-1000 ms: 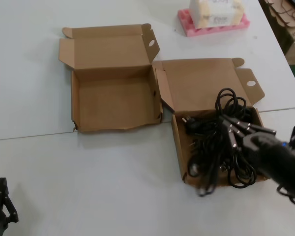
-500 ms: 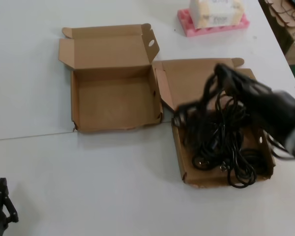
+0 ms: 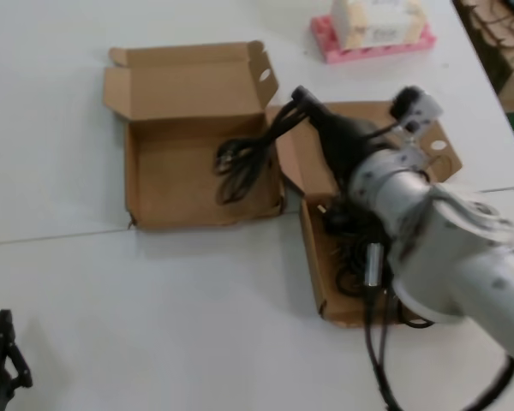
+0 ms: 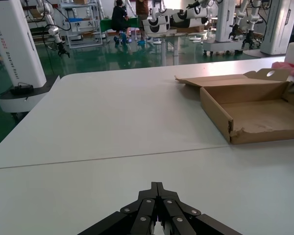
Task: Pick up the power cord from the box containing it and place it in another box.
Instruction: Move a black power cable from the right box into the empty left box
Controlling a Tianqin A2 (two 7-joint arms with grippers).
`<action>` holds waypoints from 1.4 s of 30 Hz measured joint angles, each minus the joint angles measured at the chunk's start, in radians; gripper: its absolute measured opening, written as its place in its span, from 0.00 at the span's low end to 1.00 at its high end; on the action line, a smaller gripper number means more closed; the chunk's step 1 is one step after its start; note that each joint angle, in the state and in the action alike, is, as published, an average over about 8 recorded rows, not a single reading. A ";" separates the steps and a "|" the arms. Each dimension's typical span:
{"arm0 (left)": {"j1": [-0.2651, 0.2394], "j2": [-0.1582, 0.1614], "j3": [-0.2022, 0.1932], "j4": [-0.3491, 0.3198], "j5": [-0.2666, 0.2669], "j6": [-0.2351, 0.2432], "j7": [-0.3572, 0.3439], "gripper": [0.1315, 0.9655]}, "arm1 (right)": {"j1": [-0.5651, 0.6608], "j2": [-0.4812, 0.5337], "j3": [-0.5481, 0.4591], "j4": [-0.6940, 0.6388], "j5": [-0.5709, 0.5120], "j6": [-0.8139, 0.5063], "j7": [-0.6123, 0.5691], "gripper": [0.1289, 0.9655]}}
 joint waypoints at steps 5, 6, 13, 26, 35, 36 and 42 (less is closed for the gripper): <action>0.000 0.000 0.000 0.000 0.000 0.000 0.000 0.04 | 0.100 -0.132 -0.083 -0.223 0.045 -0.055 0.000 0.04; 0.000 0.000 0.000 0.000 0.000 0.000 0.000 0.04 | 0.116 -0.155 -0.091 -0.264 0.048 -0.068 0.000 0.04; 0.000 0.000 0.000 0.000 0.000 0.000 0.000 0.04 | 0.221 -0.300 -0.080 -0.568 0.050 -0.191 0.000 0.04; 0.000 0.000 0.000 0.000 0.000 0.000 0.000 0.04 | 0.304 -0.393 -0.077 -0.826 0.062 -0.323 0.000 0.09; 0.000 0.000 0.000 0.000 0.000 0.000 0.000 0.04 | 0.320 -0.397 -0.086 -0.838 0.063 -0.334 0.000 0.23; 0.000 0.000 0.000 0.000 0.000 0.000 0.000 0.04 | 0.321 -0.397 -0.089 -0.839 0.063 -0.333 0.000 0.23; 0.000 0.000 0.000 0.000 0.000 0.000 0.000 0.04 | 0.321 -0.397 -0.059 -0.838 0.063 -0.333 0.000 0.31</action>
